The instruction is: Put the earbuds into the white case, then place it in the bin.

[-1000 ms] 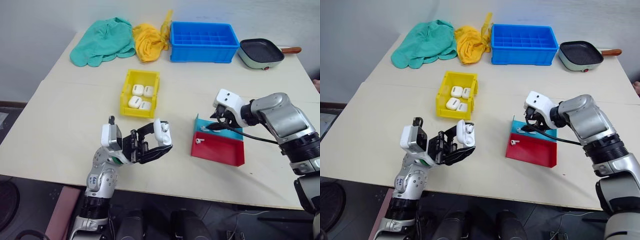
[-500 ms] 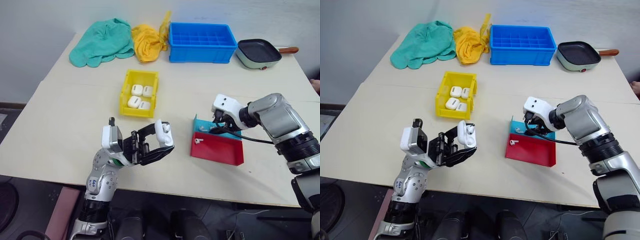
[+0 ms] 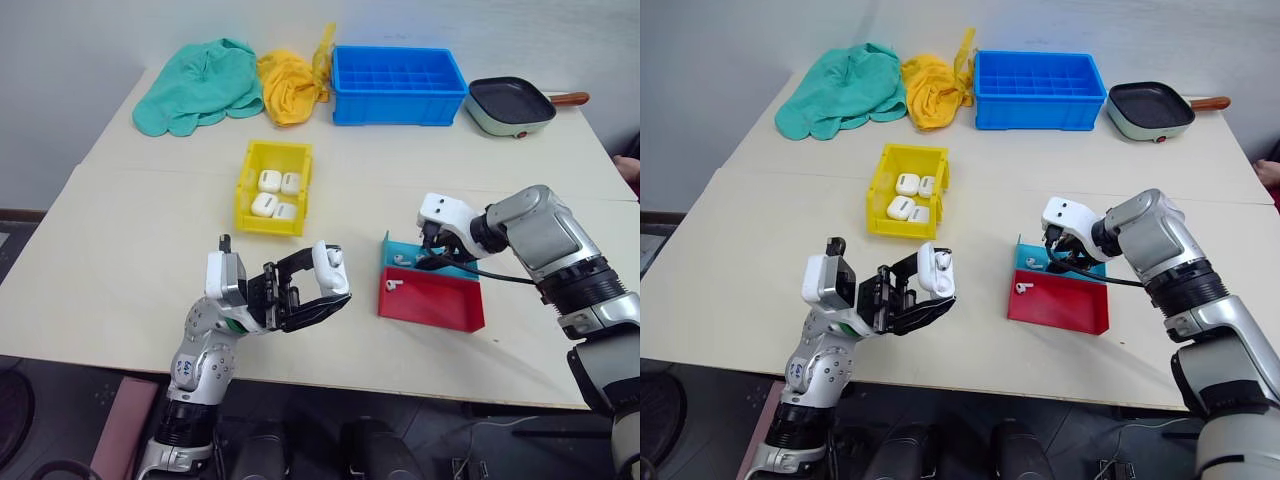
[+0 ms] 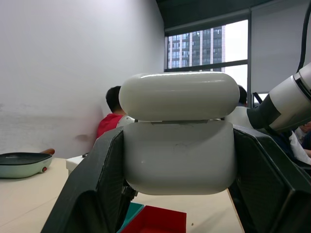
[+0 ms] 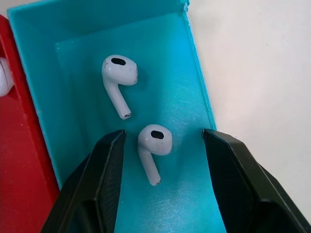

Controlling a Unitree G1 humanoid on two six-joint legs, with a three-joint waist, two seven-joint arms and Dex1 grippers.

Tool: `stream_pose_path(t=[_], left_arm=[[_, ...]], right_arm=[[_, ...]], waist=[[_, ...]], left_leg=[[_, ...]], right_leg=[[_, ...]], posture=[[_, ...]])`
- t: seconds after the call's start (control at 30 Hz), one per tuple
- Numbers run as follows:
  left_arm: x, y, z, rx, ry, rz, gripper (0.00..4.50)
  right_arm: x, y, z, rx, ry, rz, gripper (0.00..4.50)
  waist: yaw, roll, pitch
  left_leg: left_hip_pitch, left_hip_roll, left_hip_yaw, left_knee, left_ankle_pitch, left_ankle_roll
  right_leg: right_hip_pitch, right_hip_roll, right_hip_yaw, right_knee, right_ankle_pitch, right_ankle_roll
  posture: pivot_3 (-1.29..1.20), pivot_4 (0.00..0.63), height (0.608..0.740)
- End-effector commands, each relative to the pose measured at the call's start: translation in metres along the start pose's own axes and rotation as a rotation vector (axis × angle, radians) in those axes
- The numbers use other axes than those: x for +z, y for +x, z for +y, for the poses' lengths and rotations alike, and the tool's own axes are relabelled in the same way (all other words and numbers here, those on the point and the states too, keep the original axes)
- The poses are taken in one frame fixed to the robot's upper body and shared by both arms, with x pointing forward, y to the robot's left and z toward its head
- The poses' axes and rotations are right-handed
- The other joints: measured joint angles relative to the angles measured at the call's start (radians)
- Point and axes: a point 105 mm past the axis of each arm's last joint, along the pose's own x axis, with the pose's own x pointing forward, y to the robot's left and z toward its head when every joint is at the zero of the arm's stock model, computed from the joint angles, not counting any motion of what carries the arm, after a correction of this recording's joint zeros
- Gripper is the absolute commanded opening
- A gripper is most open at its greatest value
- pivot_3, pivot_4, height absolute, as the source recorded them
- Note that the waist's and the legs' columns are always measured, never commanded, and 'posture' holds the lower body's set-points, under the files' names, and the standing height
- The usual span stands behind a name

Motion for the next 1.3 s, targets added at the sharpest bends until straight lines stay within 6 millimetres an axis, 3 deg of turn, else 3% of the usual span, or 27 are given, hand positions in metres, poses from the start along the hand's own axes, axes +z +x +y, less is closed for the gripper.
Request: stream_pose_path(t=[0.03,0.47,0.57,0.7,1.0,1.1,1.3], left_arm=[[0.009,0.001,0.0,-0.014,0.03,-0.019,2.82],[0.009,0.0,0.001,-0.01,0.035,-0.021,2.82],[0.008,0.001,0.001,-0.01,0.035,-0.02,2.82],[0.008,0.001,0.001,-0.008,0.036,-0.019,2.82],[0.007,0.001,0.0,-0.011,0.032,-0.018,2.82],[0.007,0.003,0.0,-0.015,0.032,-0.02,2.82],[0.007,0.004,0.001,-0.025,0.025,-0.034,2.82]], right_arm=[[-0.005,0.002,0.0,0.008,0.004,0.032,2.51],[-0.011,0.001,0.004,0.018,0.007,0.036,2.51],[-0.012,0.001,0.005,0.021,0.007,0.034,1.96],[-0.013,0.002,0.009,0.032,0.006,0.031,0.54],[-0.015,0.0,0.012,0.033,0.016,0.013,0.43],[-0.01,-0.008,0.011,0.029,0.017,-0.043,0.43],[0.015,-0.066,0.002,0.009,0.008,-0.378,0.43]], waist=[[0.0,0.0,0.0],[0.0,0.0,0.0],[0.0,0.0,0.0],[0.0,0.0,0.0],[0.0,0.0,0.0],[0.0,-0.001,0.0],[0.002,0.0,0.0]], left_leg=[[0.0,0.0,0.0,0.0,0.0,0.0],[0.001,0.0,0.0,0.001,0.0,0.0],[0.001,0.0,0.0,0.001,0.0,0.0],[0.001,0.0,0.0,0.002,0.0,0.0],[0.003,0.0,0.0,0.002,0.0,0.0],[0.003,0.0,0.0,0.002,0.0,0.0],[0.002,0.0,0.0,0.001,0.0,0.0]], right_leg=[[0.0,0.0,0.0,0.0,0.0,0.0],[0.0,0.0,0.0,0.002,0.0,0.0],[0.0,0.0,0.0,0.002,0.0,0.0],[0.001,0.0,0.0,0.003,0.0,0.0],[0.001,0.0,0.0,0.005,0.0,0.0],[0.001,0.0,0.0,0.005,0.0,0.0],[0.0,0.0,0.0,0.005,0.0,0.0]], posture=[[0.0,0.15,0.74],[0.0,0.15,0.74],[0.0,0.15,0.74],[0.0,0.15,0.74],[0.0,0.15,0.74],[0.0,0.15,0.74],[0.0,0.15,0.74]])
